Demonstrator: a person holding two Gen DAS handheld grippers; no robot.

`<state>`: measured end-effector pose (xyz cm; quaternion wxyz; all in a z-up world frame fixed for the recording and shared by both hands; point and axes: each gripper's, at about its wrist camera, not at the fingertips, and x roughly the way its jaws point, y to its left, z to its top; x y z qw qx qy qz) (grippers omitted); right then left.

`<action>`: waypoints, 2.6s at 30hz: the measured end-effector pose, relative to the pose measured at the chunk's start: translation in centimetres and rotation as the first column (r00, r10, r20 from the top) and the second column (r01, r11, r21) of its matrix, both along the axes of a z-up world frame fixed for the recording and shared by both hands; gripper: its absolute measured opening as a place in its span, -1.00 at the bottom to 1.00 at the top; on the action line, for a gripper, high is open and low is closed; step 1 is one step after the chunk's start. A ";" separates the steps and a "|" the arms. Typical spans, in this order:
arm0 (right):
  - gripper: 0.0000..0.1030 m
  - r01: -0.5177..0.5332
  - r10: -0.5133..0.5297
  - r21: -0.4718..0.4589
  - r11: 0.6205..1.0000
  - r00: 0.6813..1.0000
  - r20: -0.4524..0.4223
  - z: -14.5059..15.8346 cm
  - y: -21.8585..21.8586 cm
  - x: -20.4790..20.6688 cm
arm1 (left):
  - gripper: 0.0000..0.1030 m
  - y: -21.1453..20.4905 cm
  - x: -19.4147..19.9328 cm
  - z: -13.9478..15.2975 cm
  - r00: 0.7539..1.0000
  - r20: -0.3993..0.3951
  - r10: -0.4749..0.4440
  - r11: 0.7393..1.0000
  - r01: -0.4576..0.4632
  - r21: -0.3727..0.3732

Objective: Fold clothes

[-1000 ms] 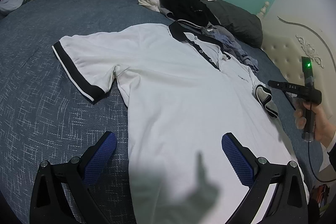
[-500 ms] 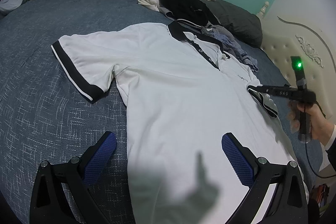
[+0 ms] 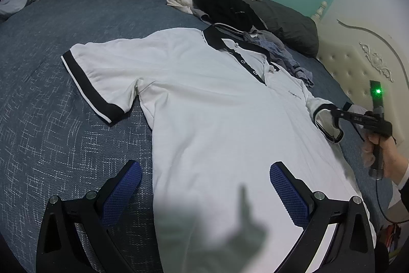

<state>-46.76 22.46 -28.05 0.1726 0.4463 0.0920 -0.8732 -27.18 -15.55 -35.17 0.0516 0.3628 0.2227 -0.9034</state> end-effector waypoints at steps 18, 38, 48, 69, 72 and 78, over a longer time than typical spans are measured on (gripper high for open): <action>-0.50 0.098 -0.092 -0.045 0.994 0.988 0.126 -0.8 3.6 0.3 | 0.99 0.3 -0.1 -0.1 1.000 0.003 -0.004 1.000 0.004 -0.001; -0.69 0.112 -0.103 -0.046 0.993 0.981 0.165 -2.1 -3.1 -2.5 | 0.99 0.3 -0.1 -0.1 1.000 0.001 -0.007 1.000 0.007 -0.001; -0.90 0.044 -0.029 -0.246 0.968 0.998 0.063 1.8 -2.5 -1.3 | 0.99 0.1 -0.1 0.0 1.000 -0.001 -0.003 1.000 0.003 0.000; -0.50 0.071 -0.030 -0.383 0.921 0.993 0.112 1.6 -2.8 -3.2 | 0.99 0.0 0.1 0.2 1.000 -0.005 0.001 1.000 -0.001 0.003; -0.49 0.136 -0.102 -0.413 0.900 0.989 0.104 2.2 -0.2 -3.4 | 0.99 0.0 0.0 0.3 1.000 -0.006 0.000 1.000 0.000 0.001; -0.49 0.271 -0.225 -0.326 0.906 0.959 0.173 -0.1 3.1 -2.5 | 0.99 0.2 -0.1 0.1 1.000 -0.003 -0.005 1.000 0.005 -0.001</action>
